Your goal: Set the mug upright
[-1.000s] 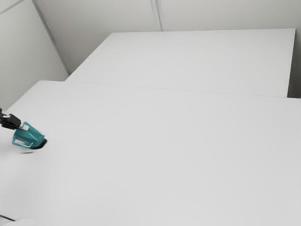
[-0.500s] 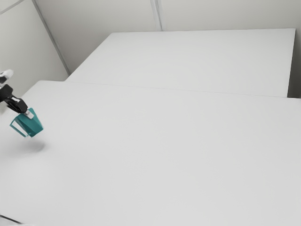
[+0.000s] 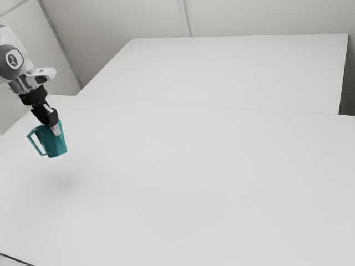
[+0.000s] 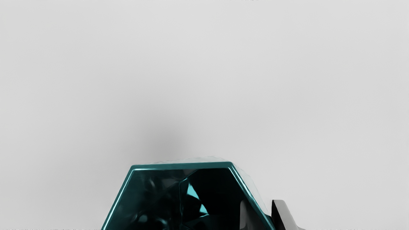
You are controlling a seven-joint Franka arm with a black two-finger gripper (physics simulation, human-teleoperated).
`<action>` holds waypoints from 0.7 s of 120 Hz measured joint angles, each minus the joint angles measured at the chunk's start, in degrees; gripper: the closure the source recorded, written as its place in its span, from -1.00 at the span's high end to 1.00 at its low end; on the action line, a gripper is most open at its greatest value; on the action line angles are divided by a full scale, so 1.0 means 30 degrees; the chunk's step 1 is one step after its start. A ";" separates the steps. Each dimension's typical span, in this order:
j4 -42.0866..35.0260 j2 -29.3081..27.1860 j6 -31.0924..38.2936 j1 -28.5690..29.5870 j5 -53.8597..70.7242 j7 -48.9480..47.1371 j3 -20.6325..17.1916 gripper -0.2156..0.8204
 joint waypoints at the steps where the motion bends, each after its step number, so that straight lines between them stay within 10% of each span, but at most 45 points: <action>1: -0.0058 -0.0086 0.0008 -0.0120 0.0068 -0.0119 0.0007 -0.86; 84: -0.7235 -0.3648 0.5079 -0.4373 0.3326 -0.9644 -0.1255 -0.91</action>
